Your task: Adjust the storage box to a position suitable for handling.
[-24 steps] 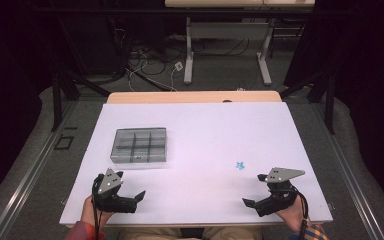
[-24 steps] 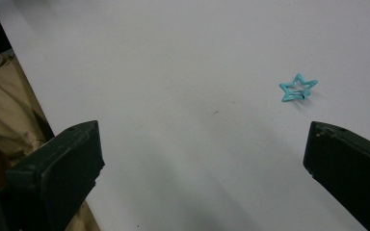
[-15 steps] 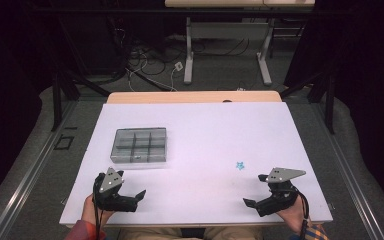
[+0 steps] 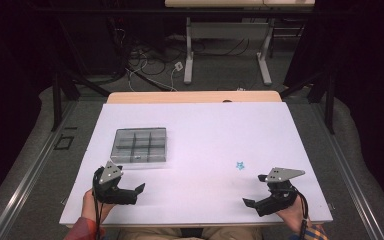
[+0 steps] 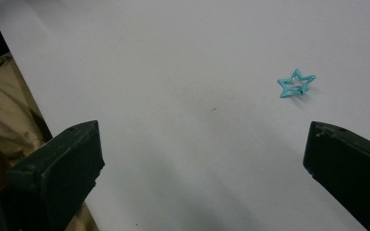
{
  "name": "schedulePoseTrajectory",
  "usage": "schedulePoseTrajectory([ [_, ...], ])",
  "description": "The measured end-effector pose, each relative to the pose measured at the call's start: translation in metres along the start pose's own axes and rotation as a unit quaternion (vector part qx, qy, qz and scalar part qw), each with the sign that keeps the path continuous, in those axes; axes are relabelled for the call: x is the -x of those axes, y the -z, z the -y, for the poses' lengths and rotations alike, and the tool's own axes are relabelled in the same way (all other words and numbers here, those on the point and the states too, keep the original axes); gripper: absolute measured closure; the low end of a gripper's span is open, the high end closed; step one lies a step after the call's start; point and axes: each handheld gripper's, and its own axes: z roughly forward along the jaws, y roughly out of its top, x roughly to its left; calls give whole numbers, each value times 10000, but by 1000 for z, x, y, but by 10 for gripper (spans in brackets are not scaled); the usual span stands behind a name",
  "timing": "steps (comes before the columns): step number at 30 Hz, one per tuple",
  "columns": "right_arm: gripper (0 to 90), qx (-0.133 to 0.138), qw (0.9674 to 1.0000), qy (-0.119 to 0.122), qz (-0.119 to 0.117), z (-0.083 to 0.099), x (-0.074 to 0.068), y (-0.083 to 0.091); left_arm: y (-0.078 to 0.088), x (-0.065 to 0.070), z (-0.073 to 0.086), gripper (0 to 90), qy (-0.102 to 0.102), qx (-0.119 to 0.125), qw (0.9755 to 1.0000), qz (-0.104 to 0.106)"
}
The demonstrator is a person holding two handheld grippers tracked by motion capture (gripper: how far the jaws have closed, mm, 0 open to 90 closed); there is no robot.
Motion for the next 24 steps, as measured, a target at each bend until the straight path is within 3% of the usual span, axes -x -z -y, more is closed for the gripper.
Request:
schedulePoseTrajectory([
  [7, 0, 7, 10000, -4, -36, 0, 0, -1, -4, -14, -7, 3, 257, -140, 9996, -11],
  [14, 0, 14, 10000, 43, -35, 0, 1, -1, -6, -28, -18, 3, 218, -217, 9993, -191],
  [18, 0, 10, 10000, 33, -30, 0, 1, -1, -10, -38, -22, 9, 312, -275, 9986, -316],
  [22, 0, 17, 10000, 30, -26, -1, 1, -1, -11, -47, -26, 56, 386, -277, 9979, -450],
  [24, 0, 7, 10000, 25, -37, -1, 0, -2, -11, -52, -28, 135, 393, -305, 9972, -558],
])
